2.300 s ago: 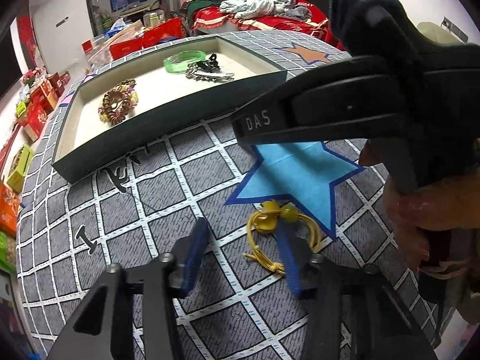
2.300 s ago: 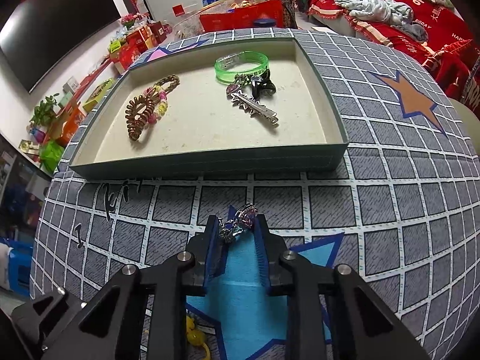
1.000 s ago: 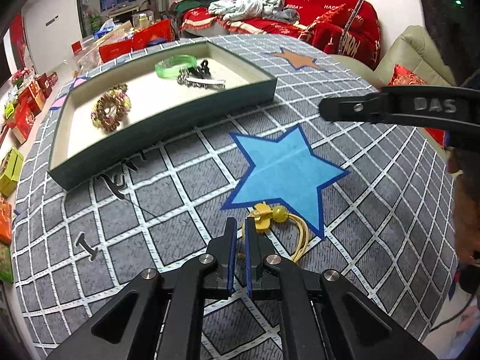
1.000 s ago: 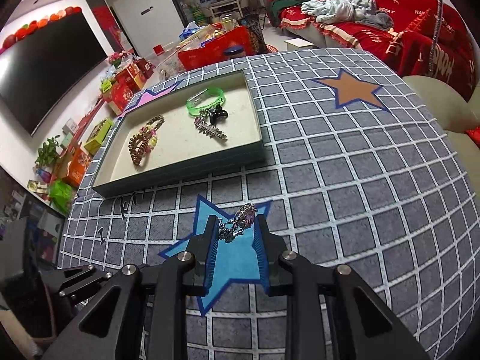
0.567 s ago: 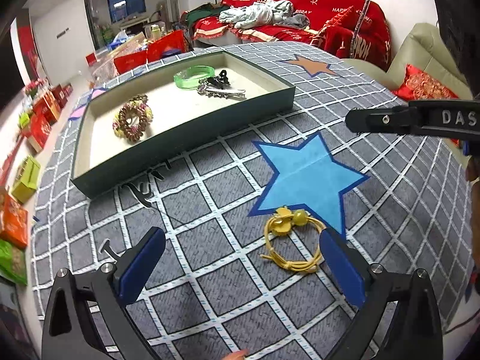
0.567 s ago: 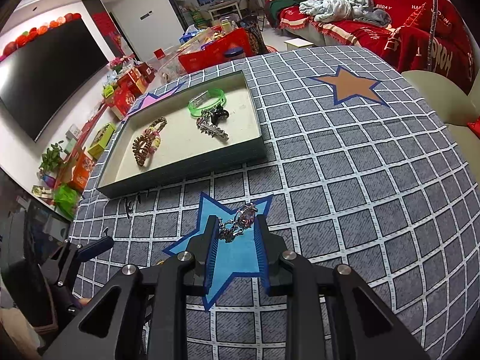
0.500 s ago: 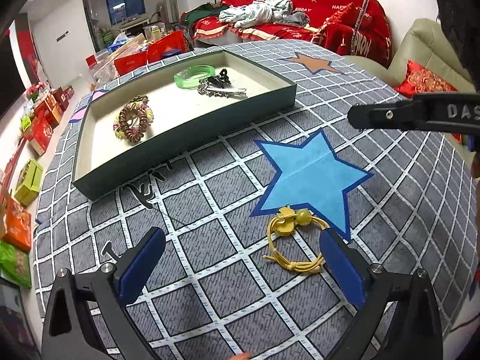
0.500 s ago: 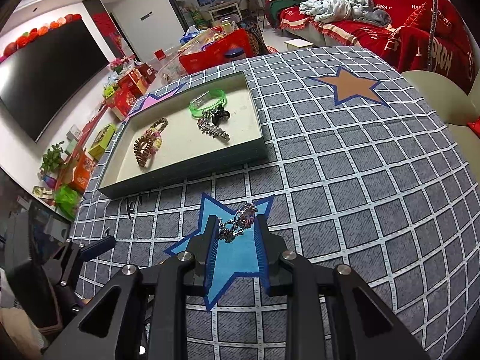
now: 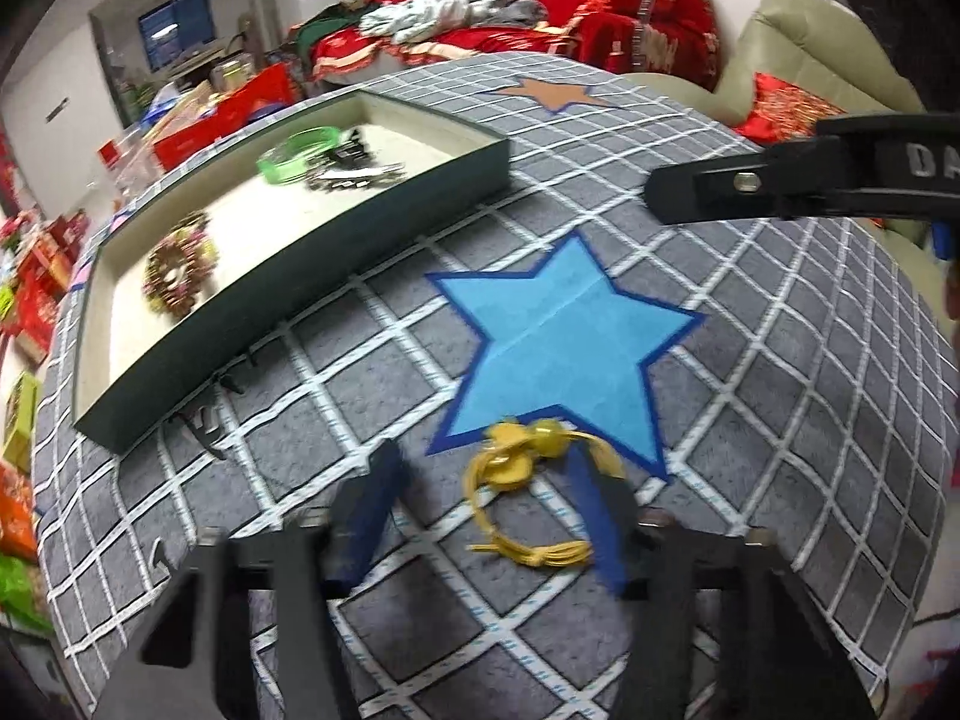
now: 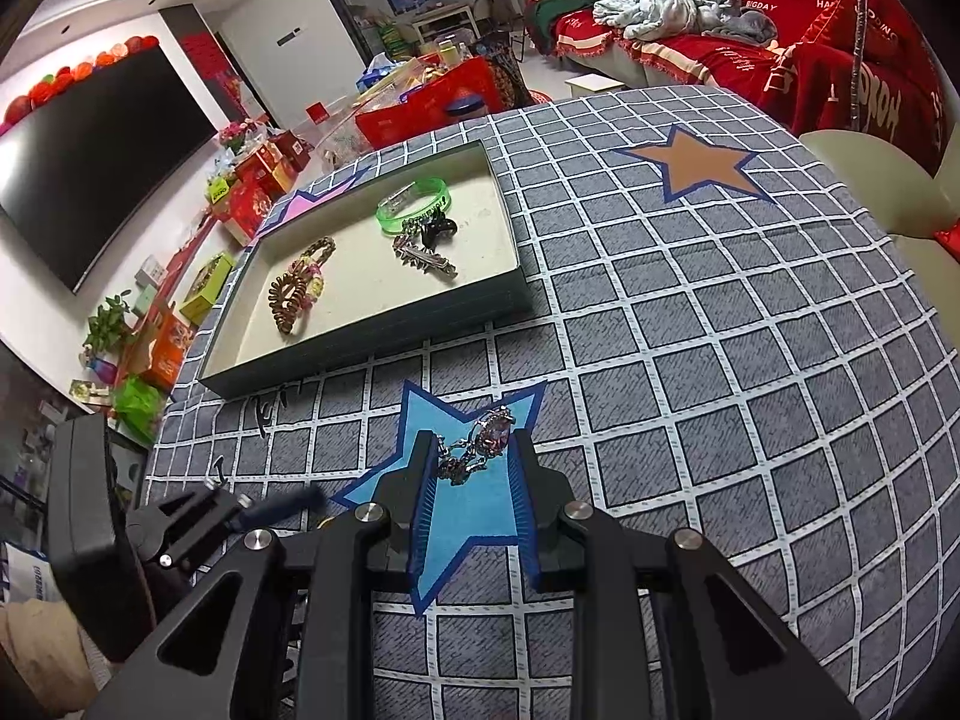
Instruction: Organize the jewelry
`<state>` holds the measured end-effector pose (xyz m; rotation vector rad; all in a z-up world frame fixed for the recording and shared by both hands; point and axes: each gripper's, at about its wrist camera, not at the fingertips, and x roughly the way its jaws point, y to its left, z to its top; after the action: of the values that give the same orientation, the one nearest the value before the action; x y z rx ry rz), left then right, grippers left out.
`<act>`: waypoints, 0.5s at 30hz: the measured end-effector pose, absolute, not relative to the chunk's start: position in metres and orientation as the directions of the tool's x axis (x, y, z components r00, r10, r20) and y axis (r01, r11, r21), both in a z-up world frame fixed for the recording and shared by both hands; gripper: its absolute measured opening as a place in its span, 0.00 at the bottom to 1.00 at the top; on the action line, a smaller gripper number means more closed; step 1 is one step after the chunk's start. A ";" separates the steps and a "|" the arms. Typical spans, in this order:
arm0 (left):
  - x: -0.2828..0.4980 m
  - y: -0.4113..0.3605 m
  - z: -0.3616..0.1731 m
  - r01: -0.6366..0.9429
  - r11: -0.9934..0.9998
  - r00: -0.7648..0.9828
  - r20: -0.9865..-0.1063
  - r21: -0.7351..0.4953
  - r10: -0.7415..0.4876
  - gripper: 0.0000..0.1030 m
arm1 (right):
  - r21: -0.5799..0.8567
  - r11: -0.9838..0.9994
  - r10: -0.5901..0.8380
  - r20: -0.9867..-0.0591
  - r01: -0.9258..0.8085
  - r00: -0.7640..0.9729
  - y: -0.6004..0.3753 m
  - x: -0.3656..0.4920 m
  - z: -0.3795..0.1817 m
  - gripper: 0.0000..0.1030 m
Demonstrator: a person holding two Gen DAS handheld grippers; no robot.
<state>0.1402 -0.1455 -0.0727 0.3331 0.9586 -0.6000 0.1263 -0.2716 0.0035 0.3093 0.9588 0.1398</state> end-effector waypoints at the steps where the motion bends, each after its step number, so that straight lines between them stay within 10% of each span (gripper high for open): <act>1: 0.139 -0.150 -0.074 0.626 0.780 0.429 -0.838 0.007 -0.337 0.33 | 0.321 0.947 0.253 -0.782 0.020 0.570 -0.272 0.126 0.003 0.25; 15: 0.157 -0.119 -0.039 0.582 0.806 0.423 -0.808 -0.104 -0.409 0.34 | 0.330 0.944 0.270 -0.772 0.000 0.576 -0.262 0.134 0.012 0.25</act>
<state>0.1567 -0.1188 -0.0388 0.2035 0.9487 -0.6258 0.1343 -0.2618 0.0116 0.3102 0.9476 0.1612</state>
